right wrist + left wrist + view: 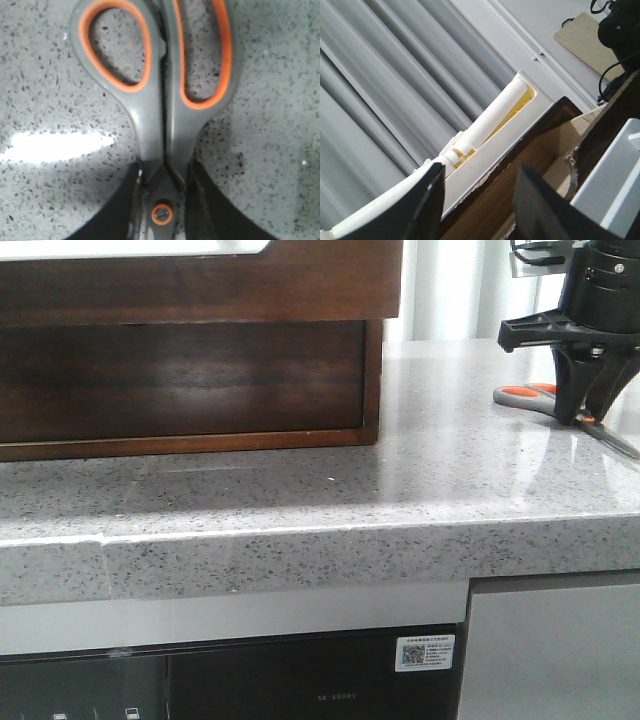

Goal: Put scissors in drawer with both arms
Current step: 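Lower the right gripper and grasp the grey-orange scissors at the pivot, then lift the scissors with the right gripper and carry them over the drawer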

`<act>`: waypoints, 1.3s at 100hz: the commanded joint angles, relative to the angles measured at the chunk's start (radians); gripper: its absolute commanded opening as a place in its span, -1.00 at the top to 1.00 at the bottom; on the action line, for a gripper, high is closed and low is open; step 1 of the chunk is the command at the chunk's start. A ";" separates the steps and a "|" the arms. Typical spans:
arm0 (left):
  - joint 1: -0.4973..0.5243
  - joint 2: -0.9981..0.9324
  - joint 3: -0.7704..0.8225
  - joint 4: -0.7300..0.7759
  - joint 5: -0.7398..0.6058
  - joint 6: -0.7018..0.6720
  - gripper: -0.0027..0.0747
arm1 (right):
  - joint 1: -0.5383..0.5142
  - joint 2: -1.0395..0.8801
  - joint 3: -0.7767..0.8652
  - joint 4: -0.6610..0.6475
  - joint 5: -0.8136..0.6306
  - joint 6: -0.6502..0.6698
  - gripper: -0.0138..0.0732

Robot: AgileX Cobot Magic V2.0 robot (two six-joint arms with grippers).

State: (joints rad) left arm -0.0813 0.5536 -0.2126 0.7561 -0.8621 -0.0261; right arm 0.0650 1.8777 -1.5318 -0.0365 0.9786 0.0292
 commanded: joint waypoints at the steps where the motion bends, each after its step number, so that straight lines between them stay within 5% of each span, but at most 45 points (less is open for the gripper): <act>1: -0.001 0.003 -0.024 -0.058 -0.047 -0.008 0.17 | 0.004 -0.054 -0.031 -0.017 -0.020 -0.014 0.85; 30: -0.001 0.003 -0.024 -0.058 -0.047 -0.008 0.17 | 0.004 -0.159 -0.033 -0.005 -0.025 -0.052 0.85; 60: -0.001 0.003 -0.024 -0.058 -0.047 -0.008 0.17 | 0.046 -0.343 -0.033 0.120 -0.039 -0.246 0.85; 130: -0.001 0.003 -0.024 -0.058 -0.047 -0.008 0.17 | 0.439 -0.501 -0.277 0.237 -0.070 -0.477 0.85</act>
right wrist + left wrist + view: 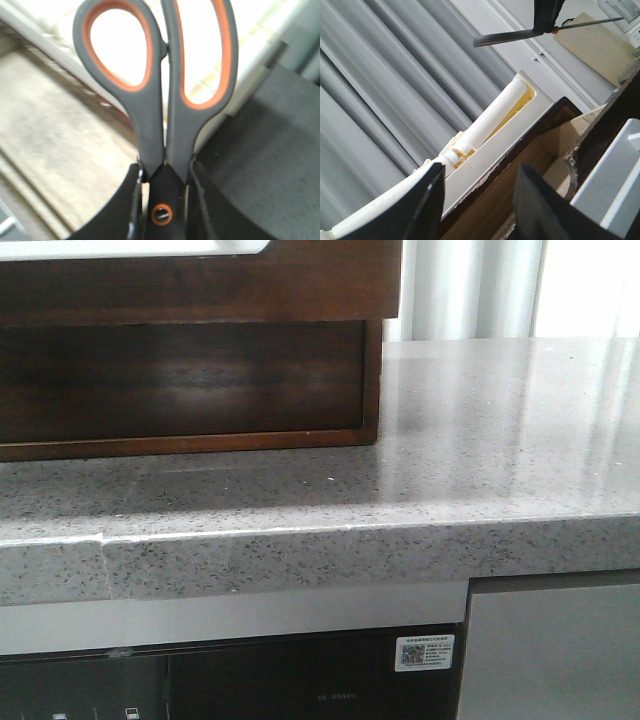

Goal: Put scissors in drawer with both arms
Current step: 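Lift the scissors with the right gripper and carry them over the drawer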

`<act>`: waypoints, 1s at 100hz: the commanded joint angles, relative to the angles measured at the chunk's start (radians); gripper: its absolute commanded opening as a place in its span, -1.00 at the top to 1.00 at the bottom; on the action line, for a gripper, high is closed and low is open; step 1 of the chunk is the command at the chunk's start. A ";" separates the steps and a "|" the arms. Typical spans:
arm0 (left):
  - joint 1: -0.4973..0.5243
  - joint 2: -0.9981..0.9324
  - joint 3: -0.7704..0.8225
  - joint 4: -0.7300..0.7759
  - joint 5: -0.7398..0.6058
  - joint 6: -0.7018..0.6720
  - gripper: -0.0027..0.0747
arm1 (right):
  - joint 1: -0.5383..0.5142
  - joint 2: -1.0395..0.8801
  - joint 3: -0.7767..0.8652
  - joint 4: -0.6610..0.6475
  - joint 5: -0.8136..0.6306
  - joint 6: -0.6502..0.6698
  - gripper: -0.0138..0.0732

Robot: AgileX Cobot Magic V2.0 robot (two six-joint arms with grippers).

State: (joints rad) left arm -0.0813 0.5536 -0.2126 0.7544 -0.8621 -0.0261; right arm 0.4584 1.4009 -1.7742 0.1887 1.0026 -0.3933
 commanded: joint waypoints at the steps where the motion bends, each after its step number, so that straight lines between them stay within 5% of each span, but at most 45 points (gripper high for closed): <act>1: -0.001 0.003 -0.024 -0.056 -0.047 -0.008 0.17 | 0.050 -0.021 -0.034 0.012 -0.097 -0.057 0.85; 48: -0.001 0.003 -0.024 -0.056 -0.047 -0.008 0.17 | 0.246 0.158 -0.034 0.012 -0.240 -0.299 0.85; 100: -0.001 0.003 -0.024 -0.056 -0.047 -0.008 0.17 | 0.272 0.279 -0.034 0.010 -0.243 -0.341 0.85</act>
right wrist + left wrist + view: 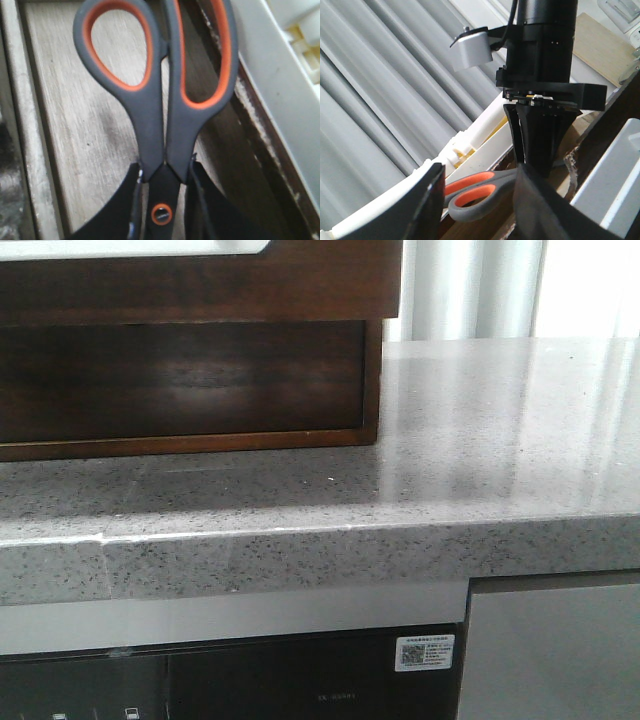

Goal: Put scissors in drawer with both arms

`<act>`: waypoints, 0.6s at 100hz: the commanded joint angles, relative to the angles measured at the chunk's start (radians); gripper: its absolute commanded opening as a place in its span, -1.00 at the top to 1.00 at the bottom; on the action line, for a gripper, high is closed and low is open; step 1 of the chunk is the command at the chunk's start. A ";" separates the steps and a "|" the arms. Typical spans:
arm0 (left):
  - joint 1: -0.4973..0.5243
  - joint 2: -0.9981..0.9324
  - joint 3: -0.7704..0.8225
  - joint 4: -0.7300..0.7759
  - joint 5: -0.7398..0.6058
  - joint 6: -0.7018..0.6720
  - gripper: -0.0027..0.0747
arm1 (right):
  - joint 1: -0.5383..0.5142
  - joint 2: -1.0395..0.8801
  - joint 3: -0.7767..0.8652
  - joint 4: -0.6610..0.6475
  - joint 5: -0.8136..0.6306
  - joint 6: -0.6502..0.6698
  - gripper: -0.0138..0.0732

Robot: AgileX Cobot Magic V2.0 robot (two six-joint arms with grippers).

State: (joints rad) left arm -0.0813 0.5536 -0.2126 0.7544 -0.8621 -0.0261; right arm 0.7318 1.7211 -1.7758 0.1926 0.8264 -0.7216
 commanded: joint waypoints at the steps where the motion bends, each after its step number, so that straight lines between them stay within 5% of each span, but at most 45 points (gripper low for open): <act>1: -0.001 0.003 -0.024 -0.056 -0.047 -0.008 0.17 | -0.002 -0.041 -0.033 0.007 -0.067 -0.012 0.85; 60: -0.001 0.003 -0.024 -0.056 -0.047 -0.008 0.17 | -0.002 0.007 -0.033 0.004 -0.030 -0.026 0.85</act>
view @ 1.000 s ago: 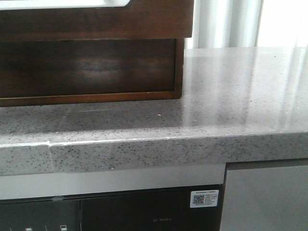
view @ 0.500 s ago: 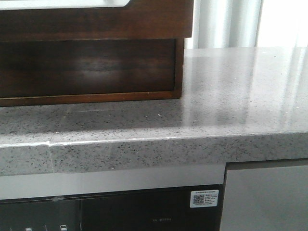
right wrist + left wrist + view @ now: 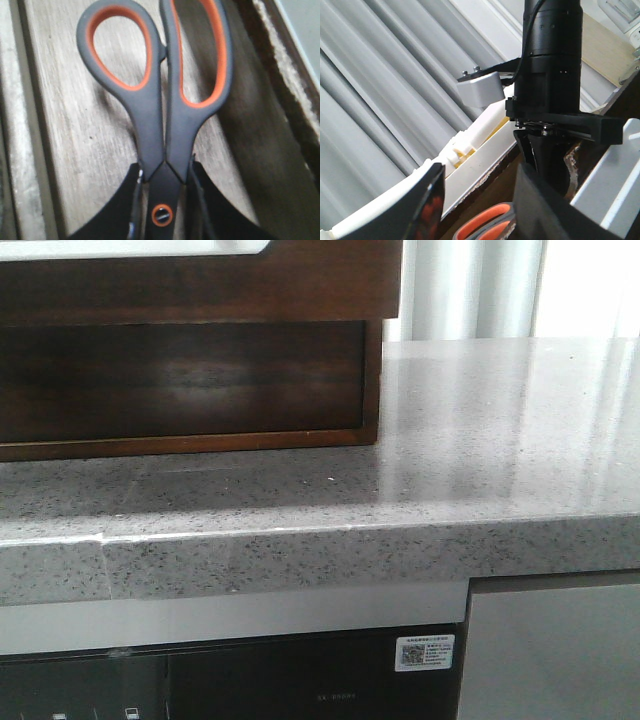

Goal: Put scissors in drawer with both arms

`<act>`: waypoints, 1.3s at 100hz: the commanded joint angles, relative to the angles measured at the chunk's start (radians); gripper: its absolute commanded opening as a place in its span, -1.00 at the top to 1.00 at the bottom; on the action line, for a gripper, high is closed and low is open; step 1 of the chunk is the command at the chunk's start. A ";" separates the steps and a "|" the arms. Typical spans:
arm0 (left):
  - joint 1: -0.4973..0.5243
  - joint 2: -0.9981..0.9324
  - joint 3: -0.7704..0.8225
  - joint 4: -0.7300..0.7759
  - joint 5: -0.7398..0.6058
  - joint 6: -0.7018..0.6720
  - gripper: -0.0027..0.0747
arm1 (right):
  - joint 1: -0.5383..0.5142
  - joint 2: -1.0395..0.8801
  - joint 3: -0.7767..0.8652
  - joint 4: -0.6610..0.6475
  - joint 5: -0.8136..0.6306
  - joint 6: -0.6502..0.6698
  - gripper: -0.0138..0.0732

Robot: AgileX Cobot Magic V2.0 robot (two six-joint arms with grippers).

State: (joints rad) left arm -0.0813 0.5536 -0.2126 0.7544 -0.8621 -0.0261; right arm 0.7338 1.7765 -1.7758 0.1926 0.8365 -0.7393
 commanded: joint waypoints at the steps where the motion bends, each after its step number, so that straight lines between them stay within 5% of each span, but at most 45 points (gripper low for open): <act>1: -0.001 0.003 -0.024 -0.056 -0.047 -0.008 0.17 | -0.004 -0.048 -0.033 0.004 -0.040 -0.009 0.85; 13: -0.001 0.003 -0.024 -0.056 -0.047 -0.008 0.17 | -0.004 -0.048 -0.033 0.004 -0.042 -0.009 0.78; 40: -0.001 0.003 -0.024 -0.056 -0.047 -0.008 0.17 | -0.004 -0.048 -0.033 0.004 -0.055 -0.009 0.22; 88: -0.001 -0.116 -0.024 -0.056 0.045 -0.044 0.17 | -0.004 -0.108 -0.106 0.001 -0.015 -0.009 0.25; 103: -0.001 -0.233 -0.024 -0.045 0.190 -0.107 0.18 | -0.004 -0.175 -0.110 0.001 -0.015 0.012 0.55; 115: -0.001 -0.321 -0.024 -0.045 0.271 -0.192 0.42 | -0.004 -0.224 -0.110 0.001 0.011 0.017 0.85; 130: -0.001 -0.412 -0.022 0.002 0.388 -0.342 0.77 | -0.004 -0.283 -0.110 0.001 0.067 0.039 0.83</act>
State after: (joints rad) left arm -0.0813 0.1714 -0.2126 0.7603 -0.5028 -0.2837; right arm 0.7338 1.5673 -1.8510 0.1909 0.9268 -0.7199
